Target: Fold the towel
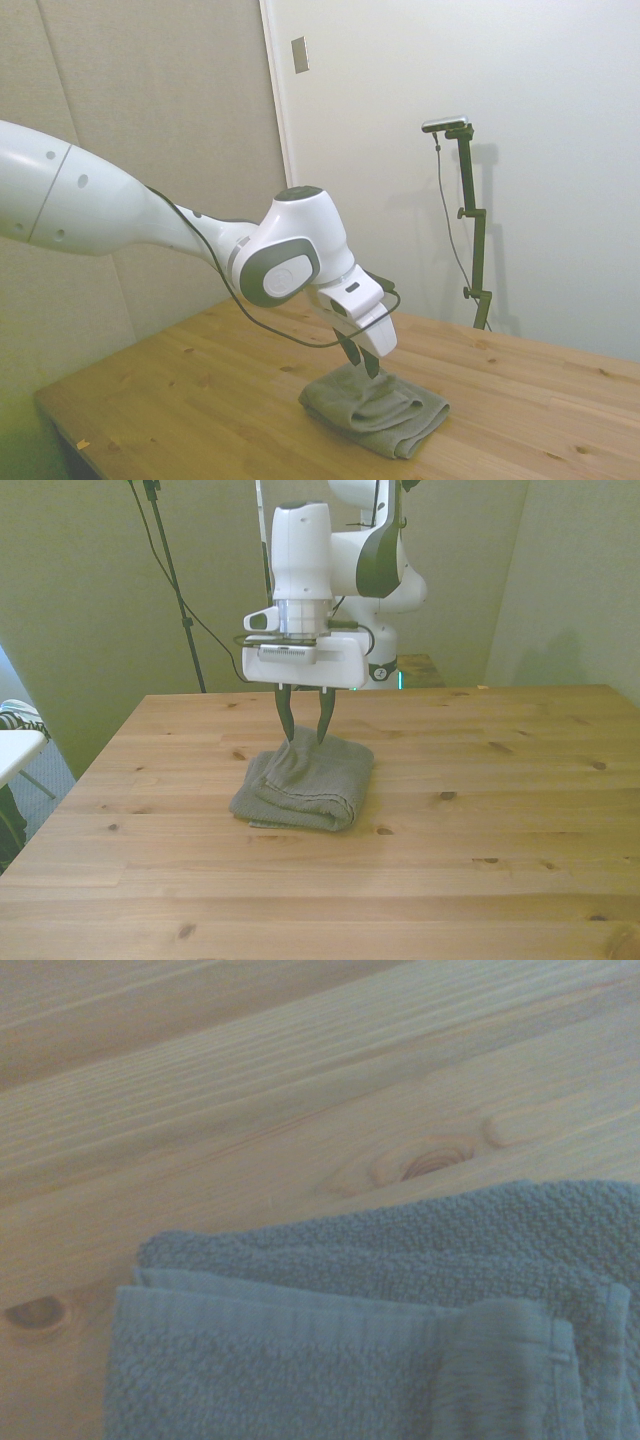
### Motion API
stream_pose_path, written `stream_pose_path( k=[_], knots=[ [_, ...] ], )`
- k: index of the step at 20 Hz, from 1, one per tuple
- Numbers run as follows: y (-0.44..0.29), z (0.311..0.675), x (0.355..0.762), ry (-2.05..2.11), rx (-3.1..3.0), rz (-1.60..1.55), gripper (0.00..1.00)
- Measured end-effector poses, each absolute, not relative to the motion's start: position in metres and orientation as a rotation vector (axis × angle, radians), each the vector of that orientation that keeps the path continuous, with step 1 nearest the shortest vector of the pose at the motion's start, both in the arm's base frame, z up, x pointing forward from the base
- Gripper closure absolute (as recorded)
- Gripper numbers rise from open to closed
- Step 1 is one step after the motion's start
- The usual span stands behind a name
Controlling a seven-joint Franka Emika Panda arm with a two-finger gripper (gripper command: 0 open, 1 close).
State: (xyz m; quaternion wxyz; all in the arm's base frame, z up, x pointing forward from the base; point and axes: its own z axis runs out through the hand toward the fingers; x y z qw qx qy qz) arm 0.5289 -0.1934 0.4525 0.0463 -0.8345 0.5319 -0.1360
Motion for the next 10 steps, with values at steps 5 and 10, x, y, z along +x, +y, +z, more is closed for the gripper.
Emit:
stream_pose_path(
  k=[5, 10],
  knots=[
    [-0.114, 0.484, 0.481, 1.490, -2.669, -0.288, 0.00],
    [-0.020, 0.476, 0.417, 1.318, -2.772, -0.191, 0.00]
  ],
)
